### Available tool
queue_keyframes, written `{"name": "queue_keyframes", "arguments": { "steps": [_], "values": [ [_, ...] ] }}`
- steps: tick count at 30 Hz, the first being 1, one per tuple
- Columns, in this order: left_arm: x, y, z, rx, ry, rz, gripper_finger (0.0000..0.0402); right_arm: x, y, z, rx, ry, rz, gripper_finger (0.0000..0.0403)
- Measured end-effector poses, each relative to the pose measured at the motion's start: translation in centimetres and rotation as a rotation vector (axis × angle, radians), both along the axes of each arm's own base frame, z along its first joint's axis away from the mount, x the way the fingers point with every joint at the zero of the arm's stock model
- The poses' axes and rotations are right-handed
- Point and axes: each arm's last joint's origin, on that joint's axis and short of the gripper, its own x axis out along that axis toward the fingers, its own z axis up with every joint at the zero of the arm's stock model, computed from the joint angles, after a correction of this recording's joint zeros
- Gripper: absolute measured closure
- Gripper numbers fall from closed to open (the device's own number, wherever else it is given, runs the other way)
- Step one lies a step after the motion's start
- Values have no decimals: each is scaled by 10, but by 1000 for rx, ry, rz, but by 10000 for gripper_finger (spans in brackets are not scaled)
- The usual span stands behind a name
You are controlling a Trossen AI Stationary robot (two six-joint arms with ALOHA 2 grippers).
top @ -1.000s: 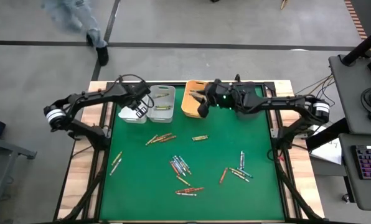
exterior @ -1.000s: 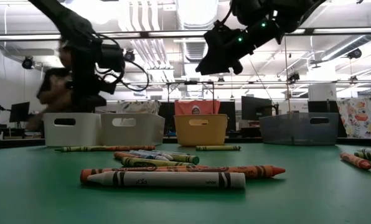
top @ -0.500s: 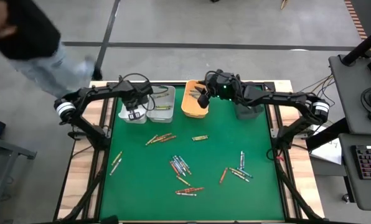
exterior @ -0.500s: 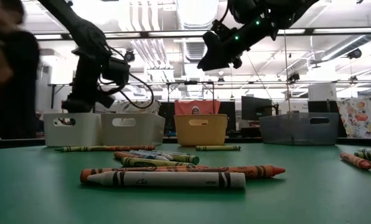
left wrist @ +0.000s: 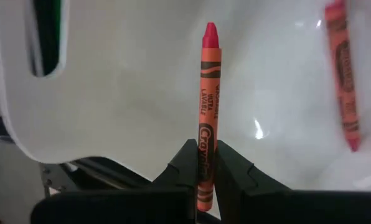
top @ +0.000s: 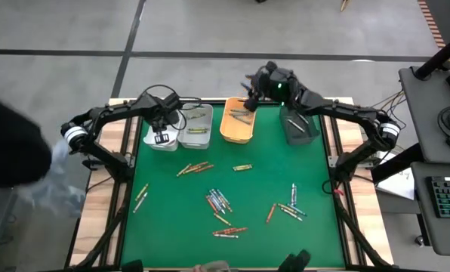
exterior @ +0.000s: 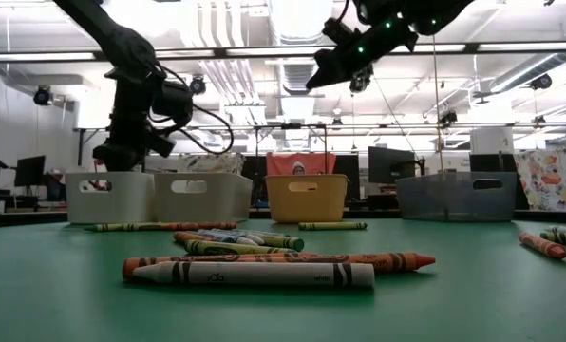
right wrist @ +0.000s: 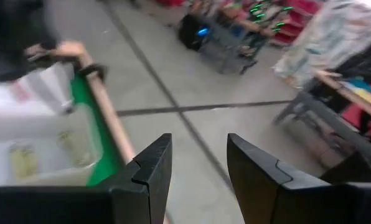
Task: Sort crayons
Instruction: Put the orange crayon into the white bin, then put the blue crayon into the yellow bin
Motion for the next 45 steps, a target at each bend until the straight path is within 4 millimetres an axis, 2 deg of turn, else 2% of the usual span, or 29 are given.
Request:
{"name": "queue_keyframes", "arguments": {
  "steps": [3, 6, 9, 11, 14, 18, 27, 37, 42, 45],
  "values": [
    [0, 1, 7, -55, -105, 63, 396, -10, -18, 26, 13, -107, -69, 259],
    [-1, 1, 17, -158, -301, 179, 397, -27, -38, 49, 161, -276, -117, 260],
    [-4, -1, 26, -225, -445, 343, 397, -41, -52, 60, 338, -442, -203, 264],
    [-7, -4, 32, -229, -479, 428, 397, -48, -58, 63, 418, -483, -209, 268],
    [-12, -10, 39, -228, -494, 488, 397, -52, -60, 65, 468, -476, -180, 275],
    [-15, -12, 43, -192, -489, 533, 397, -52, -61, 66, 411, -432, -168, 283],
    [-19, 3, 30, -92, -417, 775, 390, -52, -61, 66, 332, -371, -158, 303],
    [-15, 12, 14, -100, -344, 775, 345, -55, -64, 67, 259, -336, -215, 324],
    [-17, 10, 17, -97, -350, 770, 331, -55, -64, 63, 267, -323, -221, 332],
    [-17, 10, 28, -91, -361, 757, 329, -52, -65, 57, 331, -326, -218, 335]
  ]
}}
